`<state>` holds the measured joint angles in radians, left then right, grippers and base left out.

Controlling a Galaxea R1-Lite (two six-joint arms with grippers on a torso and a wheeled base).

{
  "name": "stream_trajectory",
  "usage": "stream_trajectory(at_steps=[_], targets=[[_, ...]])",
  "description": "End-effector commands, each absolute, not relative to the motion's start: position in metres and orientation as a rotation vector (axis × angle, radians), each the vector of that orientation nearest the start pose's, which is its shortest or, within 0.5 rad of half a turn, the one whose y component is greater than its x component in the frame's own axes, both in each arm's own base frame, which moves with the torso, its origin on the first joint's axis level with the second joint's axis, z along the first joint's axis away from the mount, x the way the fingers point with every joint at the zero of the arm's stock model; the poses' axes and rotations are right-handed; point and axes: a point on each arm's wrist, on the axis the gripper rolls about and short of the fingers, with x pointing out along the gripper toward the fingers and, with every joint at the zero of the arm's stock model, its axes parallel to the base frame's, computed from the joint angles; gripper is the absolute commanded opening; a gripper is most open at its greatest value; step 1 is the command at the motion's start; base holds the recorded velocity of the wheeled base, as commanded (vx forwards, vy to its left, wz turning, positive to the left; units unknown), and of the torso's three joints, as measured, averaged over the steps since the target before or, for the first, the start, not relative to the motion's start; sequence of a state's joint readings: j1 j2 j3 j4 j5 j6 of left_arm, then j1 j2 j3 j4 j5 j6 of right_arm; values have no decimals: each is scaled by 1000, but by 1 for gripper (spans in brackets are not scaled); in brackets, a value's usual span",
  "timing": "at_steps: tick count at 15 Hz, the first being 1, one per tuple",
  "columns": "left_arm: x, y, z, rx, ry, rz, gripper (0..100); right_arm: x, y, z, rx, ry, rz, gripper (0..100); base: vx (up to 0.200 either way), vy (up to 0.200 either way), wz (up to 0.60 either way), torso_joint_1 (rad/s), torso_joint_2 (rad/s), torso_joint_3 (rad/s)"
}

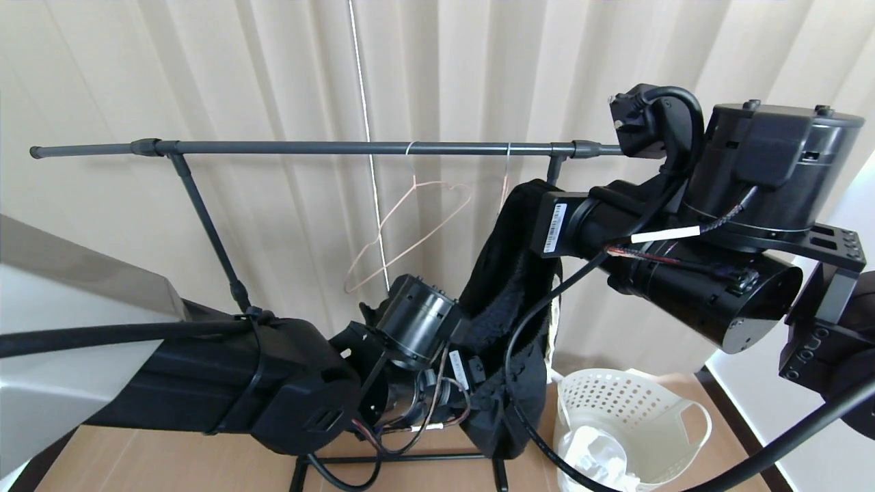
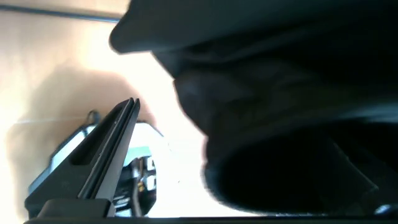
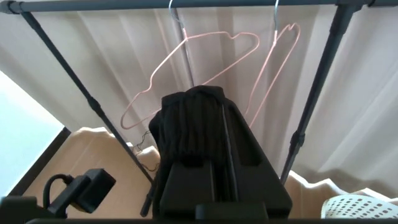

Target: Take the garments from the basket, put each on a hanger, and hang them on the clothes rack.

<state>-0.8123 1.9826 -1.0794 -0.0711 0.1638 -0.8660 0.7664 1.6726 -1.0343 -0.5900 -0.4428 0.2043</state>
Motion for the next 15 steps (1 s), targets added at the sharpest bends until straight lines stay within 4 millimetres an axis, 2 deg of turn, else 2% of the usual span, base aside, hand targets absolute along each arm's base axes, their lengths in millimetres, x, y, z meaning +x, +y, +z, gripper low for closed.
stream_trajectory(at_steps=[1,3,4,6,9,13,15], targets=[[239,-249,102,-376,963,-224,100,238,204,260,194,42,283,0,0,0,0,0,0,0],[235,-247,100,-364,972,-224,100,242,201,263,198,30,247,0,0,0,0,0,0,0],[235,-246,100,-363,973,-222,0,243,199,264,200,27,237,0,0,0,0,0,0,0],[235,-244,108,-371,946,-222,0,244,197,263,187,28,207,0,0,0,0,0,0,0],[242,-225,145,-353,828,-270,0,248,194,261,119,22,111,0,0,0,0,0,0,0],[278,-197,192,-270,671,-210,0,249,193,249,-17,62,37,0,0,0,0,0,0,0],[288,-197,219,-287,624,-204,0,244,191,242,-97,162,41,0,0,0,0,0,0,0]])
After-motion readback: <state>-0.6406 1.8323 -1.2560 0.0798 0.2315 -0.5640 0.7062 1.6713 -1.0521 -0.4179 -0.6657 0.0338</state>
